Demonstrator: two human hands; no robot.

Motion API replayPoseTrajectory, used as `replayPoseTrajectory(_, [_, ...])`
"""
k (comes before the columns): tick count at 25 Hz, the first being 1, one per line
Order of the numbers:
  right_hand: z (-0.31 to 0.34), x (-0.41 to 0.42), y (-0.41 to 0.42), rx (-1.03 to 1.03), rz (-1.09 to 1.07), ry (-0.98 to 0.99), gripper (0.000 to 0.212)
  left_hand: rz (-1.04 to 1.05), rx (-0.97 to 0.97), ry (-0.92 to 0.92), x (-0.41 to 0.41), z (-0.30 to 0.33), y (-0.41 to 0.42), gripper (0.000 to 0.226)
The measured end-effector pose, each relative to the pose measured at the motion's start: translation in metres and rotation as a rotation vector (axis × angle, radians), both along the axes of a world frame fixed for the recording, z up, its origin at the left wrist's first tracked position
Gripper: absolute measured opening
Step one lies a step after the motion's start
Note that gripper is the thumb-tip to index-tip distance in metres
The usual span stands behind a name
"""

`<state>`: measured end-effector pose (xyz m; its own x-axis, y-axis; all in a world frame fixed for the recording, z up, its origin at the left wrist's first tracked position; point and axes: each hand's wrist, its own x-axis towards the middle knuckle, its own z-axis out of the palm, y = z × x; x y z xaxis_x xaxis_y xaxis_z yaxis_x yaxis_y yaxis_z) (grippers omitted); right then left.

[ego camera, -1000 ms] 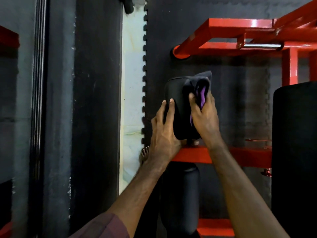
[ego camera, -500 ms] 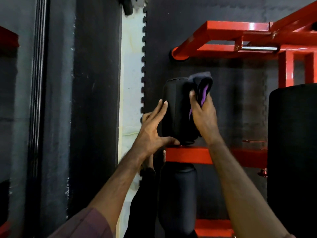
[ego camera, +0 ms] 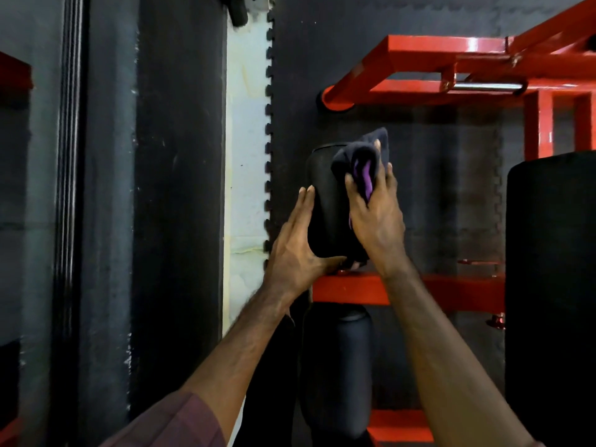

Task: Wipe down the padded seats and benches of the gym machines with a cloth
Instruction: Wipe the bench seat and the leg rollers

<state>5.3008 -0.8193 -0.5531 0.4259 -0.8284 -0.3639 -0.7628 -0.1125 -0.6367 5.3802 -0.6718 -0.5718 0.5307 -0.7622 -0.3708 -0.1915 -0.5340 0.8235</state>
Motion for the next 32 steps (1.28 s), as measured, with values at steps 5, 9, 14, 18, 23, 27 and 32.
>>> replayPoseTrajectory(5, [0.007, -0.056, 0.061, 0.017, 0.122, 0.011, 0.088, 0.007, 0.02, -0.073, -0.013, 0.008, -0.004, 0.125])
replayPoseTrajectory(9, [-0.004, -0.003, -0.003, 0.009, 0.01, 0.03, 0.074, -0.007, 0.048, -0.202, -0.019, 0.009, -0.01, 0.128])
replayPoseTrajectory(14, [0.003, -0.015, 0.01, 0.052, 0.017, -0.04, 0.073, -0.104, 0.116, -0.206, -0.02, 0.011, -0.006, 0.137])
replayPoseTrajectory(18, [0.002, -0.053, 0.044, 0.069, -0.002, -0.127, 0.075, -0.329, 0.031, -0.175, 0.007, 0.014, 0.007, 0.132])
replayPoseTrajectory(23, [-0.01, 0.016, -0.031, 0.044, -0.07, 0.003, 0.068, -0.281, -0.087, -0.253, 0.003, 0.009, -0.003, 0.126])
replayPoseTrajectory(27, [0.01, -0.034, 0.032, 0.027, 0.079, -0.015, 0.079, -0.13, 0.013, -0.198, -0.003, 0.015, 0.002, 0.128])
replayPoseTrajectory(32, [0.008, -0.025, 0.024, 0.029, 0.079, 0.047, 0.086, -0.082, 0.1, -0.23, -0.005, 0.005, -0.006, 0.107])
